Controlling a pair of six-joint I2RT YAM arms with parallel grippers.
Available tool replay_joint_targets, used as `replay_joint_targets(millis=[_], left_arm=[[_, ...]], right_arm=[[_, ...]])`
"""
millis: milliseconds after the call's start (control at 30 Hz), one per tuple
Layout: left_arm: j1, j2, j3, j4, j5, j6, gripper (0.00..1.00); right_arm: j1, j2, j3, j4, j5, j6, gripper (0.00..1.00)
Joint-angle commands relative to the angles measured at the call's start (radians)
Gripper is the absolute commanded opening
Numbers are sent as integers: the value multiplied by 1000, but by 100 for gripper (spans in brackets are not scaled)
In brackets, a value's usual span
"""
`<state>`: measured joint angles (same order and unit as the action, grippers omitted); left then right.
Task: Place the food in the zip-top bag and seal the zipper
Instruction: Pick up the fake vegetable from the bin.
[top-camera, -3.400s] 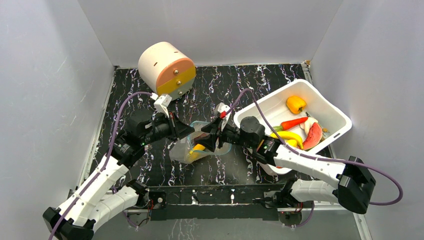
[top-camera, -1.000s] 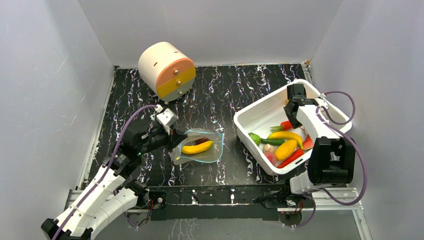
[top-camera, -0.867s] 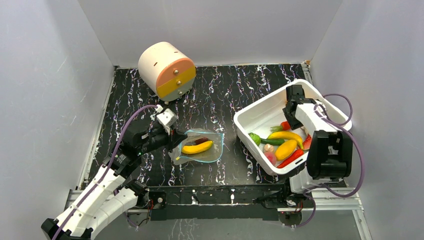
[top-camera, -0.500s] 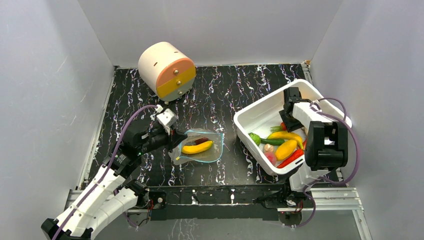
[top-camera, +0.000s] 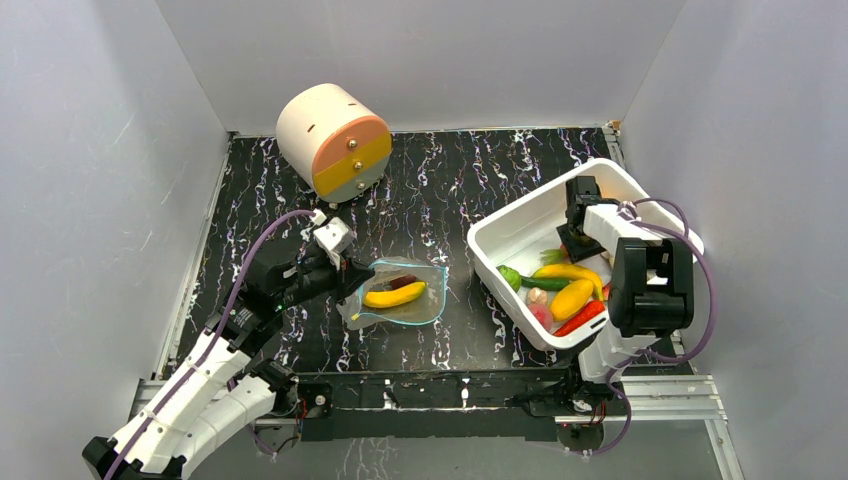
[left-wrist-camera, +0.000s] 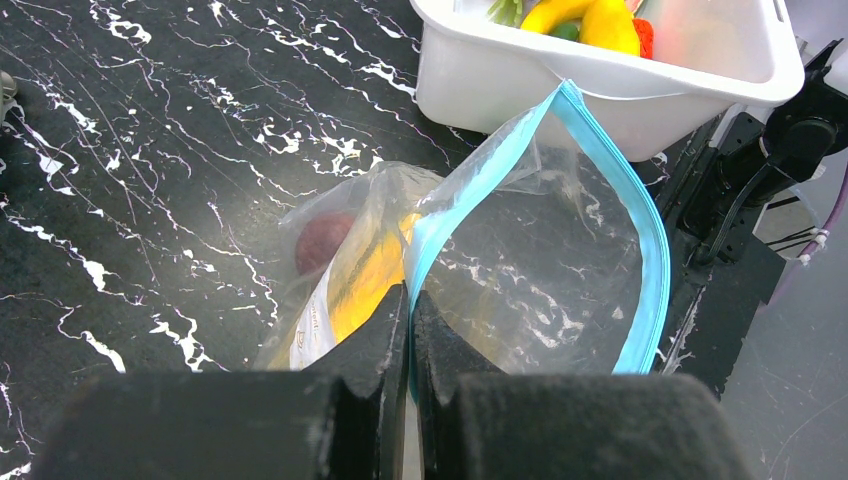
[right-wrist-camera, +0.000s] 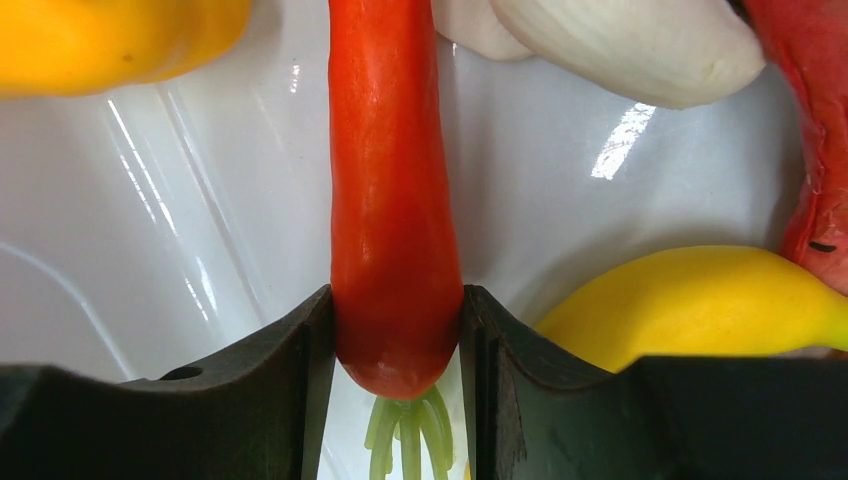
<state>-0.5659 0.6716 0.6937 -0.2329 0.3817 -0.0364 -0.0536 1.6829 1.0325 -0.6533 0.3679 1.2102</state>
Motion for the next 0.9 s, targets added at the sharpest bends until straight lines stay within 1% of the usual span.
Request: replay_joint_targets(millis=[0, 233, 500, 633, 733, 867], left_arm=[[2, -4, 0, 7, 6, 12, 0], [2, -9, -2, 4, -5, 13, 0], [2, 0, 0, 5, -13, 14, 0], [2, 2, -1, 4, -17, 15, 0], [2, 1, 0, 2, -21, 16, 0], [2, 0, -3, 5, -23, 16, 0]], right_arm=[[-6, -83, -2, -2, 43, 23, 32], [-5, -165, -9, -22, 50, 3, 31], [-5, -277, -31, -48, 8, -32, 31], [-4, -350, -42, -26, -22, -105, 30], [-3, -409, -55, 11, -51, -184, 26], [0, -484, -50, 34, -101, -271, 26]])
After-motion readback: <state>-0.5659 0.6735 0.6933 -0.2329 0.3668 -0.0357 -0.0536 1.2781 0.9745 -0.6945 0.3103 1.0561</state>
